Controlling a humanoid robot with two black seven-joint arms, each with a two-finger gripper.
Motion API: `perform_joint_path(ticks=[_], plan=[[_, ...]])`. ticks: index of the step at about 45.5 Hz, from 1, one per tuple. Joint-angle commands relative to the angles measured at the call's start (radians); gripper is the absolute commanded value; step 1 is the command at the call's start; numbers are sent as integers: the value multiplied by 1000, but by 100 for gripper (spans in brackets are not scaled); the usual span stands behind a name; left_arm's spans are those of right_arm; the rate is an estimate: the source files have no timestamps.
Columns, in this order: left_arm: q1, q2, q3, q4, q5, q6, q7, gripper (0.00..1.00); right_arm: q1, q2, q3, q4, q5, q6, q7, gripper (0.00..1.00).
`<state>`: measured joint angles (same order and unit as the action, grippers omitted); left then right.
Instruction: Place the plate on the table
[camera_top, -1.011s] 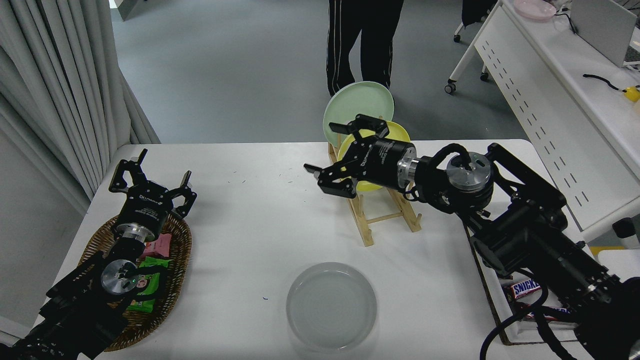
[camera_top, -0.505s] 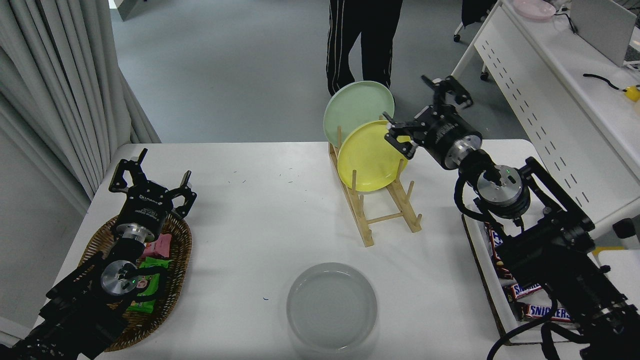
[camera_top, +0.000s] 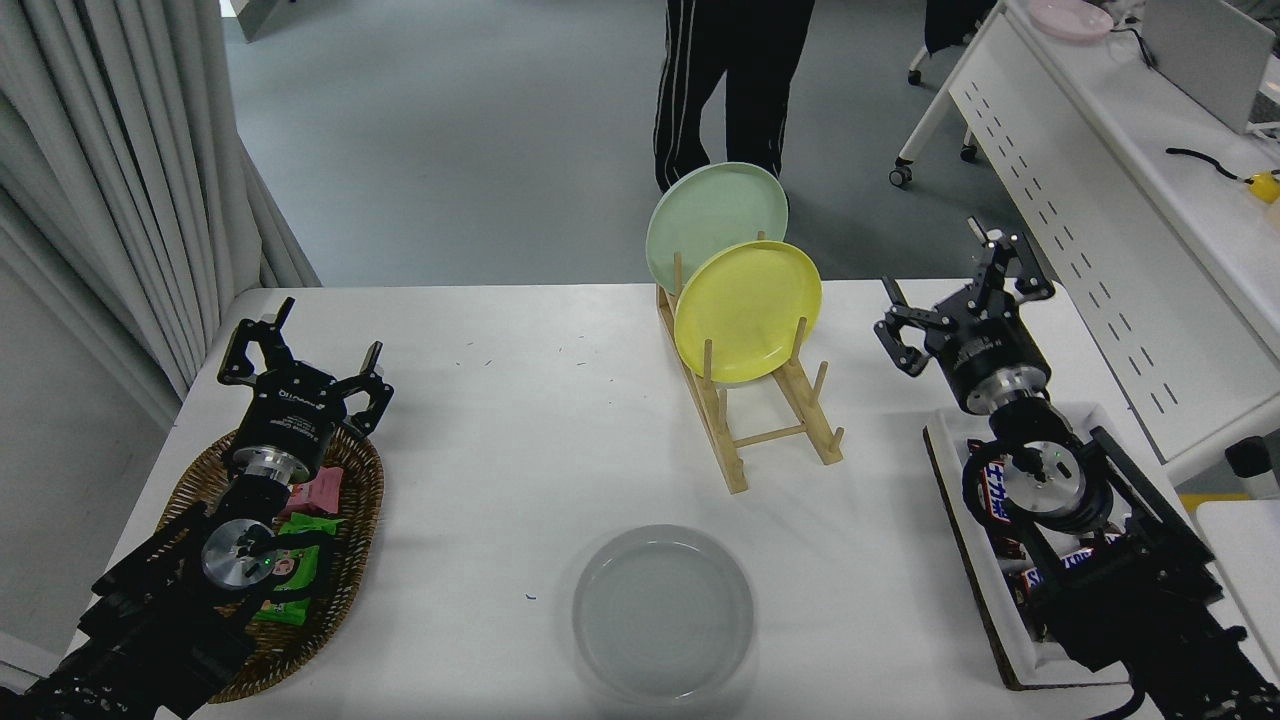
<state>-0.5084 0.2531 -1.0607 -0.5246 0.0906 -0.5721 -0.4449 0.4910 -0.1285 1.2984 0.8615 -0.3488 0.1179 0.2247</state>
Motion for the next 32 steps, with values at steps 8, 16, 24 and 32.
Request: perform_joint_path(ticks=[8, 16, 24, 32], plan=[[1, 0, -1, 0, 0, 0, 0, 100, -25, 43, 108, -125, -1, 54, 31, 100], [-1, 0, -1, 0, 0, 0, 0, 100, -17, 46, 102, -179, 5, 61, 33, 100], [-1, 0, -1, 0, 0, 0, 0, 100, -3, 44, 76, -200, 80, 91, 39, 100], [-1, 0, 1, 0, 0, 0, 0, 100, 20, 46, 58, -199, 87, 86, 38, 100]])
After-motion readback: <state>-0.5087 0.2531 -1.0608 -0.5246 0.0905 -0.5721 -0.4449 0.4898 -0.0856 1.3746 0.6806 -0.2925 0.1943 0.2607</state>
